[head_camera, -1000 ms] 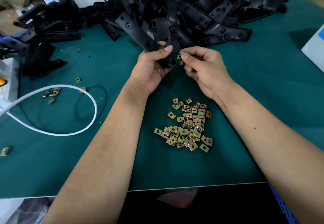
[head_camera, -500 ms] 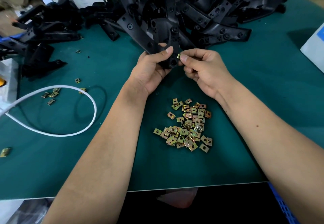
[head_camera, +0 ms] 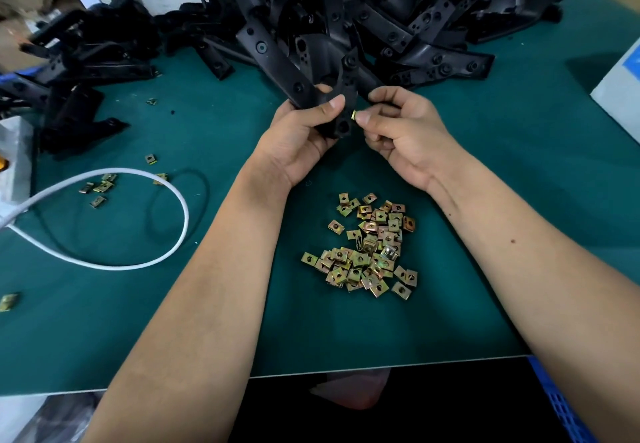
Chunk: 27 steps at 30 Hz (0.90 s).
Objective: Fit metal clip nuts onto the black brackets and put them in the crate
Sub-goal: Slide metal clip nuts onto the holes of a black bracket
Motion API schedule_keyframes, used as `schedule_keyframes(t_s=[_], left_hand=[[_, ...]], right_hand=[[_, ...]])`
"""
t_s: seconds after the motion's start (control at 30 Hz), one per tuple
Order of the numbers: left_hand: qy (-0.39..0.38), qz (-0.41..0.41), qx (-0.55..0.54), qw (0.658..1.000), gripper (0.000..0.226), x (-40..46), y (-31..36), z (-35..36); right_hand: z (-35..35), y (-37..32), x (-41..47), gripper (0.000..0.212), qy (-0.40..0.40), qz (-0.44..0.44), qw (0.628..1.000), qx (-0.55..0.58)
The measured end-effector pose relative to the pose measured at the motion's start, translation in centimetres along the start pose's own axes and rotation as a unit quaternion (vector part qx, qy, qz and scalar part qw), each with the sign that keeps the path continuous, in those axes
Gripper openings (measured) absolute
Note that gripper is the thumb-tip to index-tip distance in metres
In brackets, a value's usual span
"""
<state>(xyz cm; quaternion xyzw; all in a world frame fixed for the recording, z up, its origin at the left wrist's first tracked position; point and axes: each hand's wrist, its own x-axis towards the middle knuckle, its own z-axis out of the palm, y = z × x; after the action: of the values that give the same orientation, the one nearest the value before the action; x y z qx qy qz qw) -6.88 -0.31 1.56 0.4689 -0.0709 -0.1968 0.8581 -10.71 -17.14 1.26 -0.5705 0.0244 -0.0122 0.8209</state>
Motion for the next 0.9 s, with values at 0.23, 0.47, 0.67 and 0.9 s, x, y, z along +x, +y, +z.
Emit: schedule_keyframes(t_s=[0.23, 0.47, 0.67, 0.9], left_hand=[[-0.013, -0.021, 0.028, 0.999, 0.022, -0.2, 0.4, -0.5], [-0.014, -0.04, 0.059, 0.997, 0.037, -0.2, 0.2, 0.1], [-0.009, -0.013, 0.039, 0.999, 0.025, 0.0, -0.7, 0.8], [-0.011, 0.032, 0.07, 0.997, 0.029, 0.1, -1.1, 1.1]], right_hand=[[-0.1, -0.1, -0.3, 0.031, -0.042, -0.025, 0.998, -0.05], [0.3, -0.2, -0.5, 0.033, -0.036, -0.025, 0.998, -0.036], [0.2, 0.0, -0.4, 0.029, -0.004, -0.02, 1.0, 0.0], [-0.4, -0.1, -0.1, 0.03, -0.009, -0.028, 1.0, -0.005]])
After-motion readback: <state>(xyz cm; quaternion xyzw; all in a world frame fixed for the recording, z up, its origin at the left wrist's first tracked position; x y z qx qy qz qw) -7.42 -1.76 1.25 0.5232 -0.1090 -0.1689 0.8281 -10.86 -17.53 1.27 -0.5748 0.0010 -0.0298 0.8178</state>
